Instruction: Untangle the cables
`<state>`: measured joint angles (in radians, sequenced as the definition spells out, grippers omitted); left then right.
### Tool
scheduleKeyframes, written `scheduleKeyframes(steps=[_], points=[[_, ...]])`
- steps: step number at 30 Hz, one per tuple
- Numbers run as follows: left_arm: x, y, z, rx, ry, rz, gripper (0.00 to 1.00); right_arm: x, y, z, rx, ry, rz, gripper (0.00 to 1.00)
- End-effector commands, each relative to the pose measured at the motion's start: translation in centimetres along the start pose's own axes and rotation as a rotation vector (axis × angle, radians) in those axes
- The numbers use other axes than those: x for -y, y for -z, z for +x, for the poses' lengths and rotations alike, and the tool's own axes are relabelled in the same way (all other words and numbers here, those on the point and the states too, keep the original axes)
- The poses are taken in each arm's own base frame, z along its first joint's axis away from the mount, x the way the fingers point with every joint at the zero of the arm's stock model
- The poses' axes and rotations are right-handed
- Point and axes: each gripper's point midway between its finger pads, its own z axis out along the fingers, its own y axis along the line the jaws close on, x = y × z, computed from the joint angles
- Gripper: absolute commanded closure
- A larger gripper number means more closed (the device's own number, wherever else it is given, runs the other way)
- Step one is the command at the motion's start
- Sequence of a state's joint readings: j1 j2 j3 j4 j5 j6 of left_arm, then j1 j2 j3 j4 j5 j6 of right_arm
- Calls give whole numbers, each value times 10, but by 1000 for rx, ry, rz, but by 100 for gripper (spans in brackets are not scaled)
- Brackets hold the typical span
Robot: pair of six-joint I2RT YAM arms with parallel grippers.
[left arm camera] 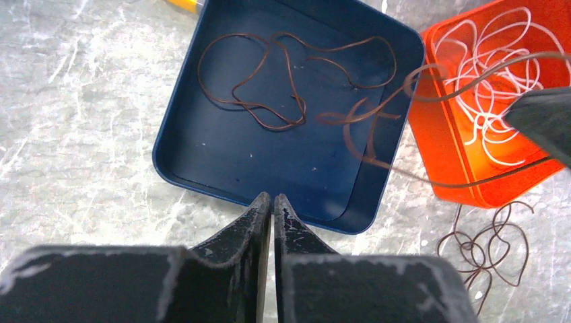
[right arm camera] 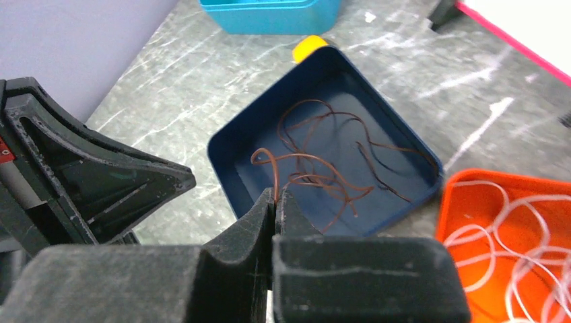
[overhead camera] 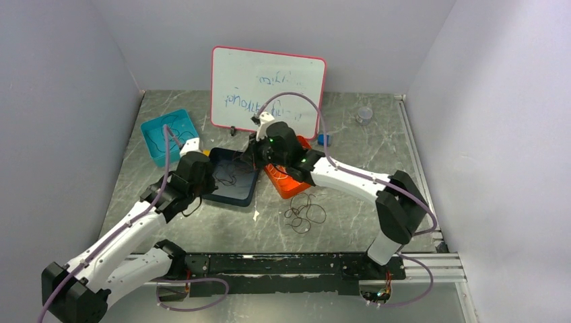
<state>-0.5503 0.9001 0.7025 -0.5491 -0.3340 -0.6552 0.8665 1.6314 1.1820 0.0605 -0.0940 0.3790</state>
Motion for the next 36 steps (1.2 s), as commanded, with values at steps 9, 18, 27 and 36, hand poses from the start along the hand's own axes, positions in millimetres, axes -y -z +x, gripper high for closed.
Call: scheduleKeyframes(steps=[9,18,27,36], points=[[-9,26,-31,112,-3,-11,69,-17,-58,20,-61,16,-71,100],[-10,31,-36,126,-6,-12,59,25,-106,66,-174,62,85,89],[-1,25,-34,112,-21,23,46,19,-79,20,-45,97,119,69],[16,14,-30,82,-55,90,36,23,-34,-5,34,121,171,57]])
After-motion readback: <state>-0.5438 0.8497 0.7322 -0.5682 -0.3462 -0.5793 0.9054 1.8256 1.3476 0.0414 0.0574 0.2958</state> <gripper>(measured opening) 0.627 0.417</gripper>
